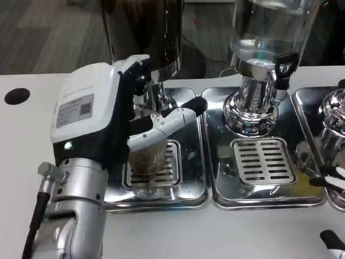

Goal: Grasp the cup under the faucet to collect the drink, then remove the cup.

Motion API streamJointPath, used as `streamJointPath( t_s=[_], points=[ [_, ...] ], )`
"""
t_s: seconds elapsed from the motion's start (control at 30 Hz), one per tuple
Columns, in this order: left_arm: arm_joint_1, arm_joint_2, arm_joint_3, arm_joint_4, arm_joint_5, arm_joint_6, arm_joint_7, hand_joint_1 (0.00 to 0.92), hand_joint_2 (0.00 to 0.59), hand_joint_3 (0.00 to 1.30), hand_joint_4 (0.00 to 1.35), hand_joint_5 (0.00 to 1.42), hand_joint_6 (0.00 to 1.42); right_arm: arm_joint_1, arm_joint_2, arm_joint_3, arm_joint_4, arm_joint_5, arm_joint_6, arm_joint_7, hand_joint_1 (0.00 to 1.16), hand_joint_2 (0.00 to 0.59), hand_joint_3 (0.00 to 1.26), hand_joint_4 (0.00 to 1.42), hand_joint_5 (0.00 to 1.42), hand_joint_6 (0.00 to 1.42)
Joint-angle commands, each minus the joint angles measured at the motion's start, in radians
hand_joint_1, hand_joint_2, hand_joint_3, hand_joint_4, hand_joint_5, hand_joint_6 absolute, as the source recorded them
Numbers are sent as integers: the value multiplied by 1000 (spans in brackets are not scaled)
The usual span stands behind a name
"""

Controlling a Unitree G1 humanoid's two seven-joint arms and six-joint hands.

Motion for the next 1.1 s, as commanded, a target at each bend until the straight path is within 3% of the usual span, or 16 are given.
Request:
streamJointPath(
  t_s=[0.03, 1.1],
  points=[
    [30, 2, -18, 19, -23, -20, -27, 49, 29, 342, 292, 803, 914, 10, -3, 0, -19, 7, 1, -15, 571, 370, 253, 132, 119, 0],
    [41, -10, -35, 17, -12, -27, -24, 52, 36, 342, 298, 803, 914, 29, -12, 14, -8, 45, 3, -11, 573, 365, 253, 132, 108, 0]
  ],
)
